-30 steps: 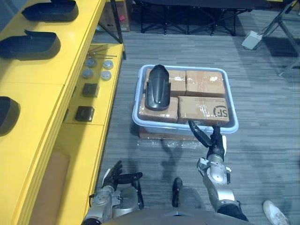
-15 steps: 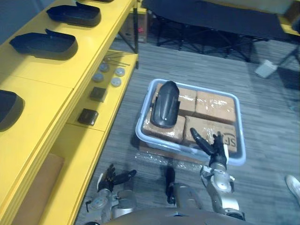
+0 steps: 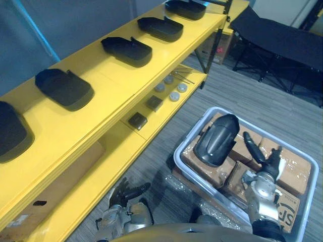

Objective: Walk over and take three plastic housings, then place them on the shelf

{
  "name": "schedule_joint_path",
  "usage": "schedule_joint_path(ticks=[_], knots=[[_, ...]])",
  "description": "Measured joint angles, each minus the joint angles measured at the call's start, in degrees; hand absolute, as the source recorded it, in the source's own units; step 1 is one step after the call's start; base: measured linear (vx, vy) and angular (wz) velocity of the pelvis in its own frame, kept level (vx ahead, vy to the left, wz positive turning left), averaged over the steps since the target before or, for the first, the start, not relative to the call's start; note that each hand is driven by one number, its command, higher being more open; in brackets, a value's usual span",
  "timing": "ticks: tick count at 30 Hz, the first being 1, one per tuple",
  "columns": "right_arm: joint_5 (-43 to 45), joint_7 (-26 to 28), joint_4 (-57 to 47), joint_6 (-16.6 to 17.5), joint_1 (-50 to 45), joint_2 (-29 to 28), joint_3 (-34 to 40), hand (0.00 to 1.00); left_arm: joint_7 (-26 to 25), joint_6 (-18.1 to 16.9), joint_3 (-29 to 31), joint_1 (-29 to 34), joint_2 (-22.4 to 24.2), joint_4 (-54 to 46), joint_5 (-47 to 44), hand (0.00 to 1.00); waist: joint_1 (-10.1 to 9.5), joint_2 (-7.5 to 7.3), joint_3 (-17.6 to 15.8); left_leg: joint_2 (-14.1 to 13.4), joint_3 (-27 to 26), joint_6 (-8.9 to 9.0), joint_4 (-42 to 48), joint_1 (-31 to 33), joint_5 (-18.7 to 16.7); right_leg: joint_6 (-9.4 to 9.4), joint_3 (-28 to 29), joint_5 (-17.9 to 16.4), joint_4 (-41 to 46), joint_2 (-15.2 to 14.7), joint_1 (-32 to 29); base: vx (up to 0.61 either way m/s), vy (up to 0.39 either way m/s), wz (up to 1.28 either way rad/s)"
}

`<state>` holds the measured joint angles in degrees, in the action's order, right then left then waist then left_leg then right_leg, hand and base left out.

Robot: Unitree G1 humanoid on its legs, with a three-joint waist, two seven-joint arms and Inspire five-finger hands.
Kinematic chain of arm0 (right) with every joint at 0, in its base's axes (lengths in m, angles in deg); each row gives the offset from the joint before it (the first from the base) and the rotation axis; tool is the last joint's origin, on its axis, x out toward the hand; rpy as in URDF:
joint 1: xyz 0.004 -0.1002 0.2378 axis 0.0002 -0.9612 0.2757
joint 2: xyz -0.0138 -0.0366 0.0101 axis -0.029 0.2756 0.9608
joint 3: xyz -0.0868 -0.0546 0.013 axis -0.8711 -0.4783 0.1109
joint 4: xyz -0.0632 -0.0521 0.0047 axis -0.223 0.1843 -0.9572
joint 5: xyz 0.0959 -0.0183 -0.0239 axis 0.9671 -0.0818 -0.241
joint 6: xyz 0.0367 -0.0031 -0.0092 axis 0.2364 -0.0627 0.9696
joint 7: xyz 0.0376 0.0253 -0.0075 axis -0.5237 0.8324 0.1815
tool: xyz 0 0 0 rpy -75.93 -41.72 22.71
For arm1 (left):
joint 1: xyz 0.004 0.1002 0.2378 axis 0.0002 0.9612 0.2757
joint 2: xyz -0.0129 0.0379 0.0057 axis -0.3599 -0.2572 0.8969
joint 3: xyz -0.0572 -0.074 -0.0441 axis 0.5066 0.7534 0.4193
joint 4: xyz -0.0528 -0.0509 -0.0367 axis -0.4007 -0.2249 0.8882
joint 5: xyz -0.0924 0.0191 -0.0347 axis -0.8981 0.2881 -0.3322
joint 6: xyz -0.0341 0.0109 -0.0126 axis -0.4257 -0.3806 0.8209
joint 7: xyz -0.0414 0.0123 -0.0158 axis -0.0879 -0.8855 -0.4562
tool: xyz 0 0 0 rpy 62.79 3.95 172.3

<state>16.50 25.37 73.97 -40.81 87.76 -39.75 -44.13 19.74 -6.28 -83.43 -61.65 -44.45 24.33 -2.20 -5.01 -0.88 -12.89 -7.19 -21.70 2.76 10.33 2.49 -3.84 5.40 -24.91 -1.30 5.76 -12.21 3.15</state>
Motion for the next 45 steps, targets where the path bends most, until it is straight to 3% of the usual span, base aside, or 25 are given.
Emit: schedule_joint_path(ticks=[2,6,16,21,27,32,37,39,42,43,45], knots=[[-0.6,-1.9,0.9,-2.1,1.8,0.0,-0.3,1.00,-0.3,0.5,-0.6,-0.8,-0.7,1.0,1.0,1.00,0.27,-0.54,-0.1,2.8,0.0,-1.32,-3.4,0.1,1.1,0.88,0.3,0.6,-0.3,-1.6,-1.2,-0.02,0.144,0.13],[-2.8,-4.1,5.0,-4.4,3.2,-0.4,-0.4,1.00,-0.8,0.5,-0.9,-1.3,-1.0,1.6,0.9,1.00,0.18,-0.79,-0.3,4.5,0.2,-2.28,-4.1,0.3,1.7,1.70,1.6,1.2,-1.5,-2.2,-1.4,0.06,0.090,0.07],[-6.9,-11.0,9.5,-9.4,17.0,2.5,0.5,1.00,-1.3,0.4,-2.8,-6.9,-2.2,2.3,-1.8,1.00,0.25,-0.23,-8.5,3.4,0.7,-2.68,-0.4,6.5,1.0,0.60,3.8,3.7,-3.0,-0.8,-6.1,0.01,0.012,-0.03],[-7.0,-10.9,11.7,-9.6,20.3,6.4,0.9,1.00,-1.4,0.2,-3.2,-7.6,-2.5,0.7,-2.5,1.00,0.33,-0.03,-11.3,3.0,0.1,-2.90,1.1,8.1,0.3,0.47,5.6,5.2,-3.1,-0.7,-7.8,-0.06,0.029,-0.13],[-6.8,-10.8,16.0,-11.1,24.8,11.8,0.8,1.00,-1.6,0.0,-3.3,-8.0,-3.5,0.3,-3.6,1.00,0.48,0.03,-12.5,2.3,0.3,-3.30,4.7,12.0,-0.3,0.37,6.6,6.8,-3.6,-0.5,-10.2,-0.11,0.022,-0.05],[-6.9,-7.3,18.6,-11.6,28.6,15.2,0.5,1.00,-1.4,-0.2,-3.4,-9.9,-3.9,0.2,-3.6,1.00,0.51,1.25,-14.2,0.1,0.1,-1.84,11.5,16.5,-3.9,0.17,9.6,7.9,-4.6,0.7,-13.2,-0.18,0.001,-0.26],[-9.4,-3.8,20.9,-11.5,34.0,20.7,-7.2,1.00,-2.7,-1.0,-5.1,-11.8,-4.4,1.2,-5.6,1.00,0.59,2.18,-15.3,-1.2,0.9,-1.86,18.0,19.7,-7.4,0.61,14.9,9.9,-4.9,2.1,-16.9,-0.16,-0.010,-0.53],[-11.5,-2.7,22.5,-10.7,38.0,22.1,-9.1,1.00,-2.9,-2.0,-5.2,-12.0,-4.3,1.2,-8.3,1.00,0.16,2.13,-15.4,0.3,6.1,-3.10,20.4,21.5,-8.2,1.19,17.5,11.3,-5.2,2.7,-18.2,-0.11,0.015,-0.74],[-11.6,-1.5,24.4,-9.8,40.8,24.2,-10.7,1.00,-3.8,-2.7,-5.9,-12.5,-3.8,1.3,-8.6,1.00,0.40,2.53,-15.9,0.6,6.7,-4.29,22.2,22.5,-9.0,2.18,18.8,13.2,-7.0,2.6,-18.3,-0.06,0.027,-0.29],[-11.5,-0.6,26.7,-9.6,41.6,25.5,-12.1,0.00,-4.1,-2.7,-6.0,-12.8,-3.6,1.4,-8.6,1.00,0.27,2.80,-16.0,0.6,6.9,-4.29,22.9,22.8,-9.3,2.27,18.9,13.3,-6.9,2.6,-18.3,-0.08,0.023,-0.07],[-11.5,0.6,28.8,-9.6,42.8,26.6,-14.0,0.00,-5.1,-2.7,-5.9,-13.0,-3.6,1.5,-9.1,1.00,0.03,2.86,-16.1,0.6,7.0,-4.07,23.3,23.4,-9.6,2.22,18.9,13.2,-6.8,2.6,-19.3,-0.11,-0.005,-0.05]])
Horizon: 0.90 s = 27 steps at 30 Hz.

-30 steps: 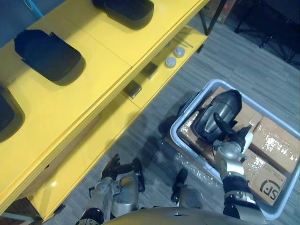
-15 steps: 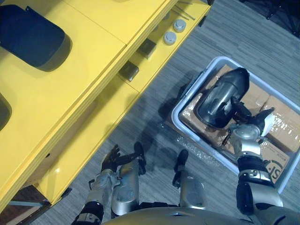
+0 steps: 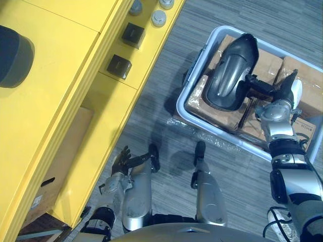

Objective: Walk over and take three plastic housings, then place them on the shelf

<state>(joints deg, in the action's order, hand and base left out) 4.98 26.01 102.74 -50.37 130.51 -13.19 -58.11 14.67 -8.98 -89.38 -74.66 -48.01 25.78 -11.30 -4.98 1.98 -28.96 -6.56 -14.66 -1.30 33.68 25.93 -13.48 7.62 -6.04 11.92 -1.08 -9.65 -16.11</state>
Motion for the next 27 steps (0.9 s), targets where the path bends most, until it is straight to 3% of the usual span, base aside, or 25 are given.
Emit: schedule_joint_path(ticks=[8,13,17,22,27], knots=[[-2.2,3.1,2.1,-1.6,5.0,8.0,-4.5,0.00,-1.2,-1.5,0.0,-0.7,0.6,2.1,-3.7,1.00,-0.58,1.41,-0.6,0.2,0.6,0.25,0.0,1.0,0.0,-0.03,-0.1,0.6,-0.9,0.0,-0.8,-0.07,-0.042,-0.02],[-6.7,4.0,2.9,-2.5,6.1,8.6,-5.6,0.00,-0.9,-2.4,-0.9,-0.7,1.5,2.1,-3.7,1.00,-0.64,2.70,-0.7,1.4,3.8,-0.09,-1.0,0.9,0.5,0.23,-0.2,1.0,-1.6,0.2,0.0,0.02,-0.044,0.01],[-8.4,5.8,3.3,-2.7,5.9,8.6,-6.6,0.00,-0.6,-2.4,-1.3,-0.5,1.5,2.0,-3.6,1.00,-0.19,2.86,-0.7,1.9,4.6,0.00,-2.6,0.0,1.4,-0.01,-0.6,1.0,-1.9,0.2,0.5,0.00,-0.055,0.06],[-9.2,6.0,-0.2,-1.2,1.8,8.5,-6.2,0.00,0.1,-2.7,-1.9,0.5,1.5,0.6,-3.0,1.00,0.17,3.29,-0.7,2.1,5.0,0.51,-4.7,-2.3,2.1,-0.76,-1.3,0.5,-1.8,0.2,2.2,-0.03,-0.044,0.05],[-13.6,5.4,-13.2,1.0,-10.6,7.3,-1.6,0.00,-0.1,-3.5,-2.3,2.8,1.4,-3.1,1.7,1.00,1.21,2.96,-0.7,2.7,5.2,1.15,-8.3,-5.8,3.2,-1.57,-1.6,-0.1,-2.0,0.0,4.2,-0.01,-0.029,0.03]])
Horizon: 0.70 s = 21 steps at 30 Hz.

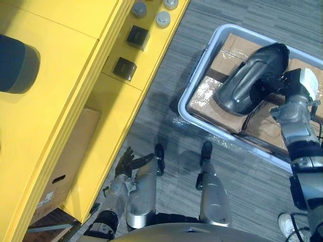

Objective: Walk over and take three plastic housings, then place them on the shelf

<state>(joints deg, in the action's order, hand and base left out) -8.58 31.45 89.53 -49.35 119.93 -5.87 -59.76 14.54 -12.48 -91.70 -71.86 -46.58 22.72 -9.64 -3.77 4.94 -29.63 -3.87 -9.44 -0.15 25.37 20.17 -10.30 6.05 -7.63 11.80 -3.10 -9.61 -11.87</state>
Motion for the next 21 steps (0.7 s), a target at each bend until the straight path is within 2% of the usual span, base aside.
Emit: schedule_joint_path(ticks=[2,4,7,11,13,15,18,21], knots=[[-2.4,-1.2,-5.8,0.4,-4.9,-2.9,1.8,0.00,-0.5,-0.1,0.0,1.5,-0.5,-3.9,2.7,1.00,1.15,-0.62,0.1,0.0,0.1,0.41,-1.6,-1.4,0.6,-0.14,-0.2,-0.1,-0.1,0.1,0.8,0.01,-0.045,0.04],[-5.0,-1.9,-9.5,0.6,-8.8,-5.5,2.5,0.00,-0.6,0.0,0.0,2.0,-1.2,-7.6,5.5,1.00,1.49,-1.03,0.3,-0.3,-0.1,0.55,-2.3,-2.7,0.7,-0.24,-0.1,-0.2,-0.2,0.5,1.7,0.01,-0.041,-0.04],[-8.9,-2.4,-12.0,1.5,-13.2,-11.9,2.7,0.00,-0.5,0.4,-0.1,2.8,-4.1,-15.1,9.2,1.00,2.58,-3.14,1.9,-0.7,-0.7,1.07,-3.7,-4.4,0.9,-0.64,0.2,-0.8,-0.2,0.9,2.5,-0.01,-0.039,-0.08],[-11.3,-2.5,-12.0,3.2,-18.0,-13.6,2.7,0.00,0.9,2.5,-2.4,2.9,-6.7,-23.6,11.8,1.00,3.23,-3.98,5.1,-0.7,-1.3,1.22,-4.7,-6.1,0.8,-0.78,0.6,-1.2,-0.2,0.9,3.5,-0.02,-0.017,-0.07],[-14.1,-3.5,-12.1,4.6,-19.4,-13.6,2.9,0.00,3.1,4.3,-4.0,2.6,-8.3,-27.7,13.4,1.00,4.03,-4.02,7.5,-0.7,-1.6,1.26,-5.2,-7.3,0.7,-0.60,1.0,-1.4,-0.2,0.8,4.3,-0.03,0.004,-0.08],[-15.8,-4.1,-12.4,5.5,-19.5,-13.5,2.9,0.00,5.2,5.6,-5.2,1.6,-9.5,-29.4,13.4,1.00,4.23,-4.09,8.4,-0.7,-2.1,1.30,-5.7,-8.5,0.7,-0.58,1.5,-1.5,-0.2,0.9,5.0,-0.03,0.000,-0.11],[-17.8,-5.1,-12.4,6.8,-19.1,-12.7,2.6,0.00,9.8,9.3,-9.6,-2.5,-11.3,-30.2,12.9,1.00,4.28,-3.81,10.3,-0.9,-2.3,1.42,-5.8,-9.5,0.7,-0.54,1.6,-1.5,-0.2,0.9,5.9,-0.05,-0.011,-0.04],[-17.8,-5.1,-12.3,6.8,-16.9,-12.6,-1.3,0.00,14.6,15.4,-15.8,-8.2,-12.6,-30.1,12.4,1.00,4.74,-4.17,12.2,-1.5,-2.8,1.51,-5.6,-9.8,0.6,-0.53,1.6,-1.5,-0.2,0.9,6.1,-0.06,-0.020,-0.03]])
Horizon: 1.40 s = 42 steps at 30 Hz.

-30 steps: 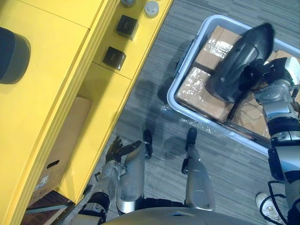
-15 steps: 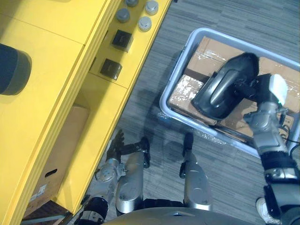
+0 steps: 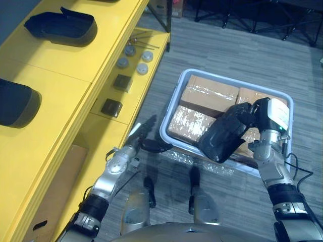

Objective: Walk over and take three plastic housings, then place them on the shelf

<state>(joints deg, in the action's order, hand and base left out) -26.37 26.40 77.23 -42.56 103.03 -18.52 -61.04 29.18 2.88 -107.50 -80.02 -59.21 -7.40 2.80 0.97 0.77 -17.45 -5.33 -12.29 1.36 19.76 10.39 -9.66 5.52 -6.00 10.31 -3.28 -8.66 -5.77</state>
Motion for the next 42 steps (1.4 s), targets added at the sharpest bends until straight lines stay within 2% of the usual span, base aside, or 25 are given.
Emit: schedule_joint_path(ticks=[1,2,4,5,8,9,12,15,16,19,24,26,29,36,42], knots=[[0.0,0.0,0.0,0.1,0.5,0.0,-0.8,0.00,0.9,0.9,-1.1,-1.2,-0.1,0.3,-0.5,1.00,0.10,-0.08,0.2,-0.1,-0.1,0.07,0.1,0.0,-0.1,0.01,0.0,0.0,0.0,0.0,0.0,-0.07,-0.015,-0.04],[0.0,0.1,0.1,0.2,2.1,0.0,-2.9,0.00,3.1,3.7,-3.4,-4.4,-0.1,1.4,-4.2,1.00,0.32,-0.37,0.7,-0.3,-0.6,0.11,0.2,0.0,-0.1,0.00,0.0,0.0,0.0,0.1,0.0,-0.07,-0.015,-0.04],[0.0,0.2,0.8,0.7,4.4,0.0,-4.8,0.00,4.8,6.8,-5.6,-8.5,0.2,3.5,-9.4,1.00,0.49,-0.74,1.0,-0.5,-0.9,0.31,0.4,0.0,-0.3,-0.16,0.1,0.0,0.0,0.2,0.0,-0.07,-0.024,-0.06],[0.0,0.3,1.4,1.3,6.1,-0.1,-5.6,0.00,5.6,8.3,-7.1,-11.5,0.6,5.5,-11.6,1.00,0.48,-0.86,1.0,-1.1,-1.4,0.46,0.9,0.2,-0.5,-0.79,0.2,-0.1,0.0,0.5,0.0,-0.08,-0.037,-0.09],[0.1,0.4,2.7,1.6,9.7,-0.1,-7.6,0.00,5.5,9.5,-9.6,-16.6,2.1,10.2,-13.1,1.00,0.37,-1.21,1.3,-2.0,-1.8,0.85,1.7,1.1,-0.9,-1.14,0.4,0.0,0.0,0.9,-0.6,-0.05,-0.026,-0.10],[0.5,0.4,3.9,1.6,12.0,-0.1,-8.7,1.00,5.2,9.5,-10.7,-19.2,2.7,12.2,-13.1,1.00,0.36,-1.51,1.6,-2.5,-2.0,0.93,2.1,2.3,-0.9,-1.41,0.4,0.2,0.0,1.3,-1.8,-0.04,-0.051,-0.07],[5.8,0.4,4.1,1.2,14.9,-0.4,-9.4,1.00,3.0,9.4,-12.9,-24.2,4.5,13.9,-13.1,1.00,0.00,-1.83,1.7,-3.4,-2.0,1.58,2.3,4.7,-0.3,-1.64,0.4,1.4,-0.7,2.0,-4.0,-0.01,-0.067,-0.04],[16.3,-1.5,3.6,-0.3,15.2,-2.8,-9.0,1.00,0.4,9.1,-13.2,-26.1,6.1,13.8,-13.0,1.00,0.59,-1.83,1.7,-3.5,-2.3,2.00,1.7,4.6,0.2,-1.70,0.5,1.5,-1.0,2.2,-4.1,0.02,-0.042,-0.01],[20.5,-3.2,1.8,-0.5,13.8,-4.3,-7.9,1.00,-1.1,8.8,-13.7,-26.8,6.6,13.6,-13.0,1.00,0.70,-1.83,1.7,-3.4,-2.8,2.00,1.1,4.1,0.2,-1.70,0.9,1.5,-1.0,2.1,-4.1,0.02,-0.025,-0.10],[25.7,-7.9,-8.3,-0.3,4.8,-9.0,-3.5,1.00,-4.5,8.5,-14.4,-26.6,6.9,9.2,-12.8,1.00,1.18,-1.86,1.6,-3.2,-4.1,2.02,0.3,2.9,0.2,-1.70,1.9,1.5,-0.8,1.9,-4.1,0.00,-0.004,-0.15],[28.2,-11.4,-15.8,2.0,-8.3,-14.5,-0.1,1.00,-9.4,7.9,-14.4,-26.0,7.0,4.5,-11.2,1.00,3.13,-2.19,1.5,-3.1,-5.6,1.94,-0.1,1.5,-0.7,-1.79,4.0,1.3,-0.5,1.8,-4.0,-0.04,0.003,-0.21],[28.2,-12.3,-17.8,3.3,-13.3,-16.6,0.5,1.00,-11.4,7.2,-13.9,-23.4,7.1,2.7,-10.3,1.00,4.45,-2.25,1.4,-3.2,-6.6,1.99,-0.1,0.9,-1.3,-1.77,5.0,0.9,-0.5,1.9,-3.9,-0.07,-0.024,-0.24],[28.2,-14.0,-20.4,5.2,-18.3,-18.1,1.5,1.00,-12.4,7.1,-13.6,-20.0,8.4,1.2,-10.3,1.00,5.24,-2.40,1.3,-3.5,-7.1,2.53,-0.3,0.3,-1.4,-1.90,5.4,0.7,-0.5,2.3,-3.9,-0.06,-0.059,-0.11],[28.2,-17.1,-24.6,7.5,-24.5,-20.5,3.5,1.00,-13.5,6.5,-10.5,-14.3,10.4,-2.5,-10.3,1.00,5.49,-2.30,1.3,-4.4,-7.9,2.65,-0.2,0.0,-1.0,-1.24,5.8,0.6,-0.2,3.1,-4.2,-0.04,-0.066,-0.05],[29.7,-17.2,-16.8,7.5,-25.3,-20.5,6.2,1.00,-17.1,3.1,-8.6,-11.7,10.2,-7.8,-7.4,1.00,4.63,-2.38,0.9,-3.9,-7.6,2.59,-0.8,-0.9,-0.9,-0.97,5.9,0.3,0.3,2.7,-3.6,-0.01,-0.017,0.02]])
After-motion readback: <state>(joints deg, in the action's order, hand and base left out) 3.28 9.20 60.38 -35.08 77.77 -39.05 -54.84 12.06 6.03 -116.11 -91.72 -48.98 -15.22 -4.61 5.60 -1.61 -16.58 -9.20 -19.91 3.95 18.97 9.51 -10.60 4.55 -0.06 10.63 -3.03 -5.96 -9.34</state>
